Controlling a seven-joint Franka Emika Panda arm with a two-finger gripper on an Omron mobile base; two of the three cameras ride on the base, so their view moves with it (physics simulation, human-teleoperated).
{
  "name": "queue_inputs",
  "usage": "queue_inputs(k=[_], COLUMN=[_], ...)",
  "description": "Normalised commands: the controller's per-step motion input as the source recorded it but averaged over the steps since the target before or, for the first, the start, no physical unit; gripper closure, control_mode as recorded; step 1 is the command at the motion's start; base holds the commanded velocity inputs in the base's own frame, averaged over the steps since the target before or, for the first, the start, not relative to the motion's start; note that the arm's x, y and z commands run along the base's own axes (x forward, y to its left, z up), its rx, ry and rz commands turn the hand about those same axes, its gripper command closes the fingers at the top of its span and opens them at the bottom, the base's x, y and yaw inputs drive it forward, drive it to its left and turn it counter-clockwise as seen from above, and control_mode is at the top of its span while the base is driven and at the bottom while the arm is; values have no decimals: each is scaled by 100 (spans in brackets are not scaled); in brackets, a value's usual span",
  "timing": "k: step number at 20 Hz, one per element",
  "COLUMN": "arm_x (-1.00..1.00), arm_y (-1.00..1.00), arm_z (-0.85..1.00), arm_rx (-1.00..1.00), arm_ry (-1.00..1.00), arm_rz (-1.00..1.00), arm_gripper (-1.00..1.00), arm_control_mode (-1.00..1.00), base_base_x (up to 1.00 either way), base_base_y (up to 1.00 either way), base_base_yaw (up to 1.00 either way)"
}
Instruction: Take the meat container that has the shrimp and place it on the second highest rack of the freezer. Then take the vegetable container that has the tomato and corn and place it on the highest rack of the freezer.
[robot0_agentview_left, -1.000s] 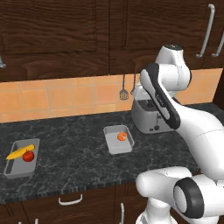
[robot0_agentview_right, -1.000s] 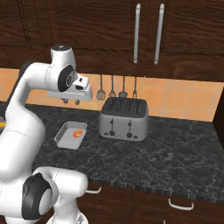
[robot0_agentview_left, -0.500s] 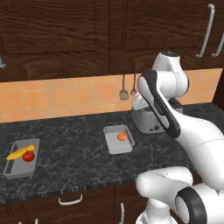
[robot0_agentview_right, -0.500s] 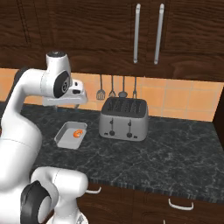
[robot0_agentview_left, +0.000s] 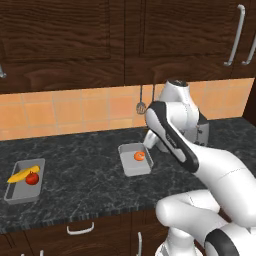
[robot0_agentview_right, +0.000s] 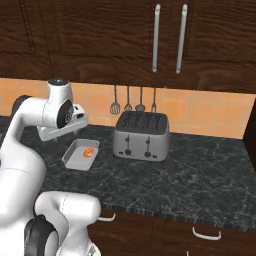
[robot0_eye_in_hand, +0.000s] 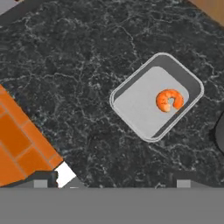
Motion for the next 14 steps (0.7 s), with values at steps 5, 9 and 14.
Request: queue_inputs(k=[5,9,14], arm_x=[0,0,18], arm_y=[26,8,0], arm_z=[-63,-57,-44], arm_rx=[-13,-9,-3], arm_ry=[0,0,0], arm_rz=[42,29,5], arm_gripper=[-100,-100,-100], arm_control_mode=[-100,-100,-100], base_base_x=[0,0,0], base_base_y=[0,0,0], base_base_yaw=[0,0,0])
